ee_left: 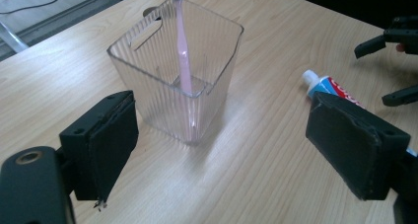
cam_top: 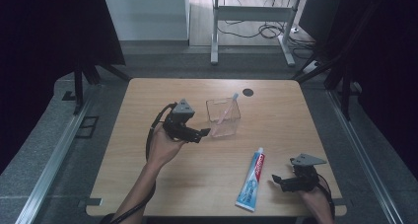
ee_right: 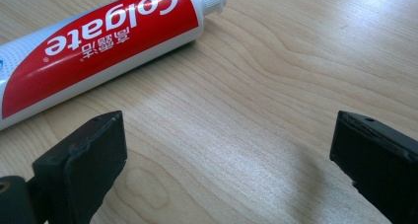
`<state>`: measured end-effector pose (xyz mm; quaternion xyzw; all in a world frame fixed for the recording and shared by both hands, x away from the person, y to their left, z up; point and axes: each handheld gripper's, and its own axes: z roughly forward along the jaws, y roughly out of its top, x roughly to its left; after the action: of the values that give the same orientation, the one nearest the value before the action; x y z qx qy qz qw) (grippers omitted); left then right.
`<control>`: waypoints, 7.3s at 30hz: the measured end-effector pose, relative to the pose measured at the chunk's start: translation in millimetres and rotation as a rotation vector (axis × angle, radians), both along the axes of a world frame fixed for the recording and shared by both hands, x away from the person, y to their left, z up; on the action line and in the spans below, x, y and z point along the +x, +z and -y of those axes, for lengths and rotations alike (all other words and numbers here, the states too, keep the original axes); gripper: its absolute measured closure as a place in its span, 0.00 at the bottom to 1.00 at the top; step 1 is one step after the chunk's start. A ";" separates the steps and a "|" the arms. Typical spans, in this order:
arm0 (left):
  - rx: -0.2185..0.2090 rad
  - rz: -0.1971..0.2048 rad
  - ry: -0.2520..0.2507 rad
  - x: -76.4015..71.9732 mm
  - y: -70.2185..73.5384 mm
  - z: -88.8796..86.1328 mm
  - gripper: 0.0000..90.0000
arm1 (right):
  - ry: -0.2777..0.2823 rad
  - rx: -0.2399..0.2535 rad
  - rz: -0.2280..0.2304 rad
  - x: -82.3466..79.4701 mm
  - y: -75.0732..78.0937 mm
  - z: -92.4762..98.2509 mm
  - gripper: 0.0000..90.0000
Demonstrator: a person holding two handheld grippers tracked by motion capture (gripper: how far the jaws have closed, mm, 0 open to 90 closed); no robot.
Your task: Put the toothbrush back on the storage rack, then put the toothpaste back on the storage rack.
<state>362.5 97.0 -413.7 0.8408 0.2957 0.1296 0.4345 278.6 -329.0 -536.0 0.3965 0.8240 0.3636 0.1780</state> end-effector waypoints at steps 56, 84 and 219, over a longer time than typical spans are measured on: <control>0.050 -0.041 0.076 -63.0 -99.3 -53.5 0.14 | 0.056 -0.017 -0.039 -7.0 1.7 -15.9 0.01; -0.005 -0.046 0.096 -64.9 -95.5 -63.5 0.15 | 0.255 0.079 -0.127 -43.3 24.9 -31.1 0.96; 0.004 -0.075 0.066 -62.4 -98.7 -58.8 0.15 | 0.194 -0.351 -0.493 79.7 47.9 -128.9 0.79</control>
<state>300.1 155.8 -512.3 0.8356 0.3391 0.1130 0.4171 358.3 -200.1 -488.1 0.3557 0.9263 0.1242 0.0030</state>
